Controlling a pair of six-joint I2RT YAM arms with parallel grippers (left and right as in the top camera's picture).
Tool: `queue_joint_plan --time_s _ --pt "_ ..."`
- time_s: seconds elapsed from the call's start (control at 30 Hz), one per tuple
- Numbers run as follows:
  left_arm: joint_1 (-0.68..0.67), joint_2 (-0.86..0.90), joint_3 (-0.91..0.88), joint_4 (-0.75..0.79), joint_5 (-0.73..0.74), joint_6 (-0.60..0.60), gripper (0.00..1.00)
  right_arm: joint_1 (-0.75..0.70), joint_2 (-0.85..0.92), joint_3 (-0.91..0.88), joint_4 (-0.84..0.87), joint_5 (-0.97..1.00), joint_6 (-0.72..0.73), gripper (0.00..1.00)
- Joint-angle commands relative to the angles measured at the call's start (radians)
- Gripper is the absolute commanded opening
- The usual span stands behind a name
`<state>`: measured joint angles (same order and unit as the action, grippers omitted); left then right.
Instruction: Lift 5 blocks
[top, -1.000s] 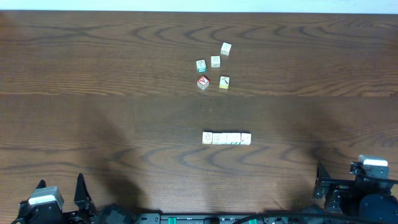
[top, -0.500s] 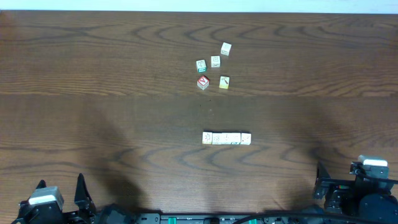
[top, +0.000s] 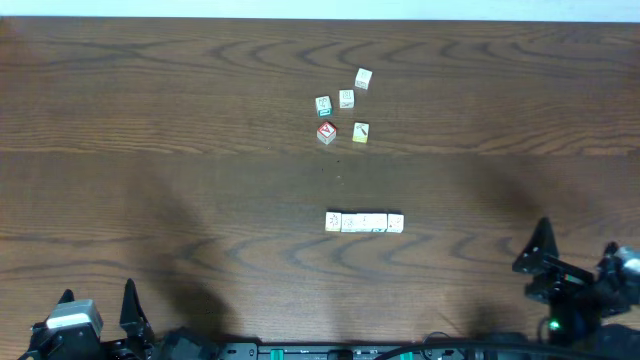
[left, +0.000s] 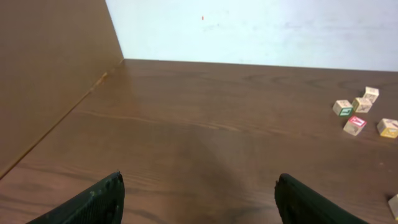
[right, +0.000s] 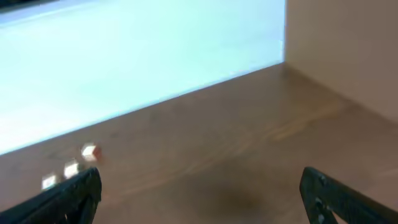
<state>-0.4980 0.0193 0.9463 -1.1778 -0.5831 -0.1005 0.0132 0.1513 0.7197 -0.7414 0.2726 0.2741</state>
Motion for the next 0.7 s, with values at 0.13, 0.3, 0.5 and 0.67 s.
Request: queue_joint_plan --time_s 0.13,0.3,0.5,0.67 --pt "0.004 0.009 0.013 0.000 -0.012 0.002 0.78 -0.047 -0.142 -0.320 0.286 -0.148 -0.029 0.99" --pt "0.004 0.009 0.013 0.000 -0.012 0.002 0.78 -0.055 -0.146 -0.459 0.396 -0.137 -0.120 0.99" --pt "0.004 0.009 0.012 0.000 -0.012 0.002 0.78 -0.055 -0.147 -0.621 0.413 -0.099 -0.110 0.99" --pt "0.004 0.009 0.013 0.000 -0.012 0.002 0.78 -0.063 -0.147 -0.621 0.412 -0.113 -0.137 0.99"
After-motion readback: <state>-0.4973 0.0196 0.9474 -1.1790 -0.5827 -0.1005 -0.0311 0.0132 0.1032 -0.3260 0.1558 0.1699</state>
